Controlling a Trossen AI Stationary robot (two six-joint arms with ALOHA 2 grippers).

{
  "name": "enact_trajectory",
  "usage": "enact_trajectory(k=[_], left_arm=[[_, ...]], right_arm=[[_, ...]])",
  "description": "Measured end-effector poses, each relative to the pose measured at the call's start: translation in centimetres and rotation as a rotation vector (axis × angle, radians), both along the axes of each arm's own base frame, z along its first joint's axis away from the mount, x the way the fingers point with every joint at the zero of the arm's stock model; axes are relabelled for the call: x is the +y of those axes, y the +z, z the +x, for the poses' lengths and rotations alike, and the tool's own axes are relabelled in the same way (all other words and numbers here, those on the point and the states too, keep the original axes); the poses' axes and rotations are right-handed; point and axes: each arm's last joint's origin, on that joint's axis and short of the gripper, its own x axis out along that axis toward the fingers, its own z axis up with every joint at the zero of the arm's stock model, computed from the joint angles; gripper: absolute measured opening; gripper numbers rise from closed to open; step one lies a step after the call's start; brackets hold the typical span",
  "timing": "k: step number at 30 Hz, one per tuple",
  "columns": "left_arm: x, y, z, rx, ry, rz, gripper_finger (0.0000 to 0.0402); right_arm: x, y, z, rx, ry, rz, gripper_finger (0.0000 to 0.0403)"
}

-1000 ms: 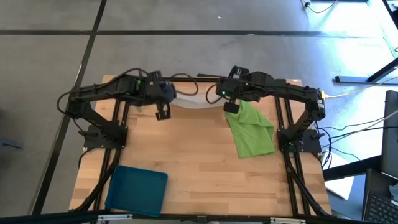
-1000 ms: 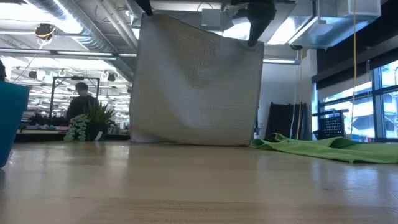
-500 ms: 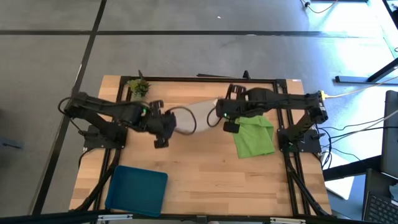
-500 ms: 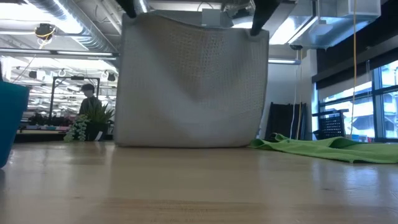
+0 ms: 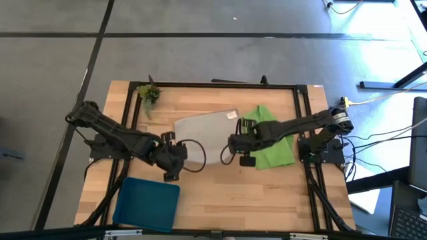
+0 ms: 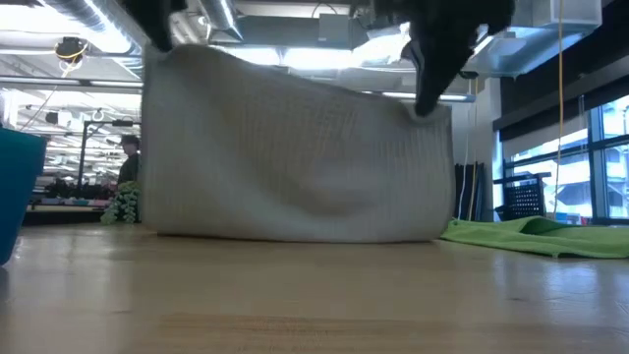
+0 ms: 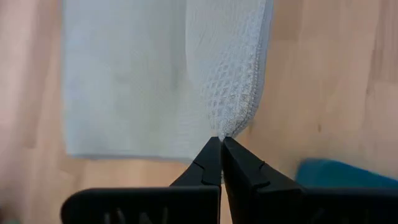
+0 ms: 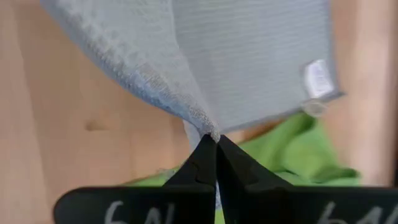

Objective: Fold microfiber towels
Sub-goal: Fold the gray microfiber cloth

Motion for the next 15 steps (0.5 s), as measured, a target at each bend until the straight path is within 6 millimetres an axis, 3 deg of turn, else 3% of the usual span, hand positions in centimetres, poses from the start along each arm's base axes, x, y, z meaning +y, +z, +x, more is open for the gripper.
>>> enact_trajectory(k=[9, 15], left_arm=[[-2.6, -3.8, -1.1, 0.029, 0.012, -0.158, 0.0], [-3.2, -4.9, -1.5, 0.021, 0.012, -0.171, 0.0]], right_arm=[[2.9, -4.9, -1.2, 0.019, 0.037, 0.111, 0.0], [3.4, -6.5, -1.4, -0.012, 0.05, 0.129, 0.0]])
